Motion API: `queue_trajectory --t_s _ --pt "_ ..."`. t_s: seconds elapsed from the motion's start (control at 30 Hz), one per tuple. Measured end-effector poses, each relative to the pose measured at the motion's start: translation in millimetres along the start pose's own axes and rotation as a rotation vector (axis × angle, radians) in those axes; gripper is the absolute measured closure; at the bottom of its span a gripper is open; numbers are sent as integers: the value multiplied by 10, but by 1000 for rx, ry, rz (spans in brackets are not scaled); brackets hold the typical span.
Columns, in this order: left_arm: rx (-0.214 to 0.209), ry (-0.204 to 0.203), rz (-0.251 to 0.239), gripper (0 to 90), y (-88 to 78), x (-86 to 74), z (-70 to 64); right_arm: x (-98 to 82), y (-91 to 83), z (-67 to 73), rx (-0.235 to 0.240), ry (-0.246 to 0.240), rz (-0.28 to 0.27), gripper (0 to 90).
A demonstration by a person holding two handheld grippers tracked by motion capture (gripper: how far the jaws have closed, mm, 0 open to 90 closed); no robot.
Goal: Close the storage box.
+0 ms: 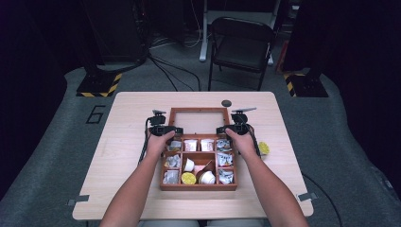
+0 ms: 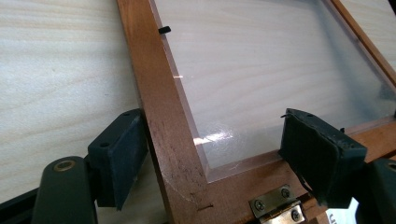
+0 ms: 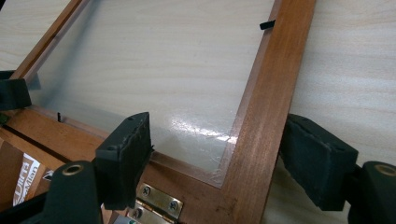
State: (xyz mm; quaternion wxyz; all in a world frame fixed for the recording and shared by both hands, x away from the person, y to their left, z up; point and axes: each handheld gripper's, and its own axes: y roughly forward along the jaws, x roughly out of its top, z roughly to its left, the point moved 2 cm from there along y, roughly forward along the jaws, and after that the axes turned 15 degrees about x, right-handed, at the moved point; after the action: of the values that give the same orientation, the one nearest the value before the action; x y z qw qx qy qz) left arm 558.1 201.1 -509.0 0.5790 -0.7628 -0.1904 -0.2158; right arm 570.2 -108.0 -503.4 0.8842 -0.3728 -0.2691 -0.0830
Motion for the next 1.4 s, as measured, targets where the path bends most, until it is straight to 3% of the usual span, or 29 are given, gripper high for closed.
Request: queue_trajectory --t_s 0.23,0.47,0.9,1.23,1.4 --pt "0 5 1 233 -4 5 1 8 -4 -30 24 30 -10 284" --pt "-4 -18 0 264 -23 16 10 19 -42 -13 32 50 -20 295" --pt "-21 -28 -89 323 -192 71 -3 63 -184 114 23 -14 -97 319" --pt "-55 12 -128 324 -370 88 -9 69 -338 244 42 -53 -131 323" --pt "-39 49 -152 323 -424 81 -39 61 -389 301 38 -82 -133 328"
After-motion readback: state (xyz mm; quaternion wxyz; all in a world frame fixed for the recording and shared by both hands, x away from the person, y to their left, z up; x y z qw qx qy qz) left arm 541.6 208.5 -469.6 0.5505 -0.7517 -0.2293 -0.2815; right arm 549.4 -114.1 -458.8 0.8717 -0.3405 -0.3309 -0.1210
